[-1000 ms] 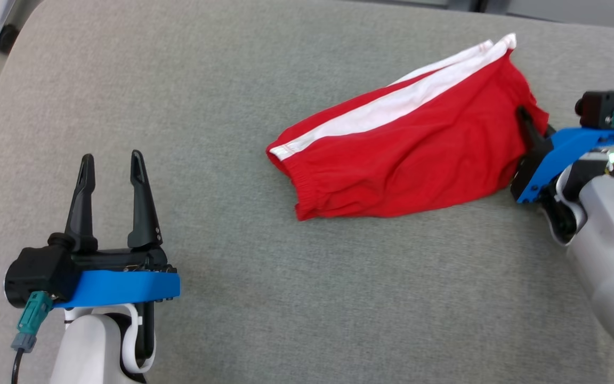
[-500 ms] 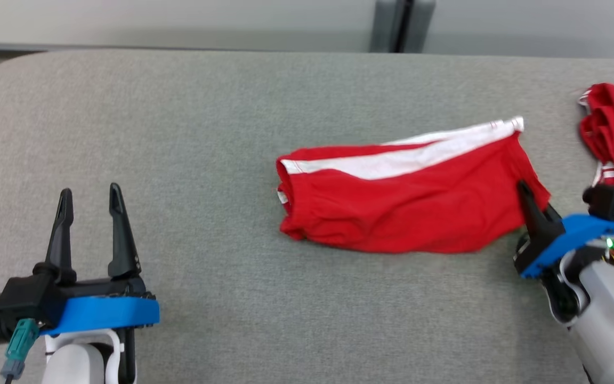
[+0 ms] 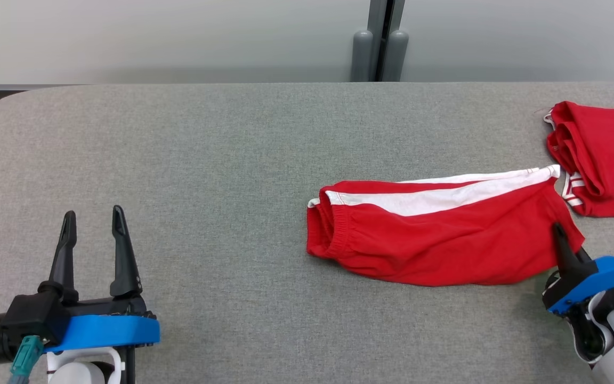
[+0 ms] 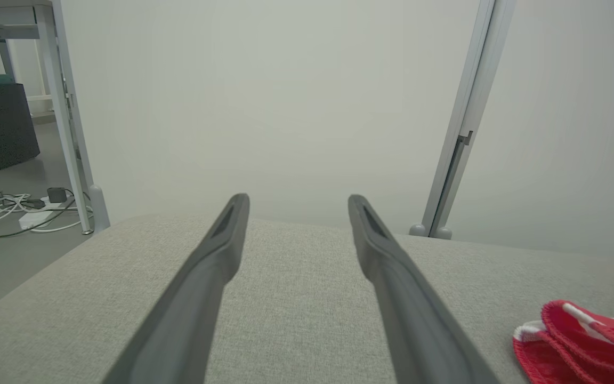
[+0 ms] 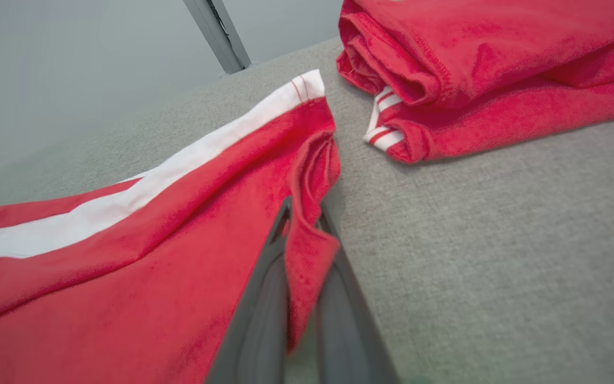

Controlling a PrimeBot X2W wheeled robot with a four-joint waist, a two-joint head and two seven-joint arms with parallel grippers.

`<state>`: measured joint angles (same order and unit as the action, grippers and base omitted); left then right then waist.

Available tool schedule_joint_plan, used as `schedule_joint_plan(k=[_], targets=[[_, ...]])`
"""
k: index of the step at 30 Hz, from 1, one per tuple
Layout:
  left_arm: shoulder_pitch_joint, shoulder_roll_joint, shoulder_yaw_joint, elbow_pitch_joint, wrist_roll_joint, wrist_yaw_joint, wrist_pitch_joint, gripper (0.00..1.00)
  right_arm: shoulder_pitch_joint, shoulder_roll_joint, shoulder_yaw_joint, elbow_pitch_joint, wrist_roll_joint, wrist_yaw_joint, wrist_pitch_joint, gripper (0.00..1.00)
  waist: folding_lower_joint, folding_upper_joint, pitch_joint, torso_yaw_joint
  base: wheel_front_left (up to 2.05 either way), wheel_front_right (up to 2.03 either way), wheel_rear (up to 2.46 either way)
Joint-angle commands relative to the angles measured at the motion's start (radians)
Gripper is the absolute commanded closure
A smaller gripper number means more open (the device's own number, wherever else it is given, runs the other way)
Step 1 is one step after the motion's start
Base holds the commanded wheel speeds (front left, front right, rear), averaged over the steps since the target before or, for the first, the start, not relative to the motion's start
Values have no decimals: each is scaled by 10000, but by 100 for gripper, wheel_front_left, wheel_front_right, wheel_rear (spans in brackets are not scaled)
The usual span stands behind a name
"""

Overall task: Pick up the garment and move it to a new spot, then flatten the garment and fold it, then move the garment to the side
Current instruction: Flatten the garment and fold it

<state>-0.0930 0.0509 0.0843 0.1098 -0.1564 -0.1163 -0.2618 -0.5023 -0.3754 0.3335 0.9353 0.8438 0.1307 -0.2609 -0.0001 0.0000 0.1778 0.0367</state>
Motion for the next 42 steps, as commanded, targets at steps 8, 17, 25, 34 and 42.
schedule_joint_plan(k=[8,17,25,34,42], targets=[[43,-7,-144,106,24,-49,-42,0,-544,456,-380,-812,-1027,4,-52,100,1,0,-179,129,0,0,0],[139,-7,-290,148,-98,42,-42,0,-1518,1612,262,-1344,-1899,4,58,100,1,0,-354,389,0,0,0],[137,-7,-464,169,-190,83,-42,0,-1679,2389,1324,-1275,-2263,4,214,100,1,0,-290,810,0,0,0],[261,-9,-419,158,-239,115,-42,0,-524,2228,2529,-2009,-2217,4,238,100,1,0,-327,979,0,0,0],[279,-9,-487,167,-236,148,-42,0,238,2358,3120,-2648,-2240,4,256,100,1,0,-330,896,0,0,0]])
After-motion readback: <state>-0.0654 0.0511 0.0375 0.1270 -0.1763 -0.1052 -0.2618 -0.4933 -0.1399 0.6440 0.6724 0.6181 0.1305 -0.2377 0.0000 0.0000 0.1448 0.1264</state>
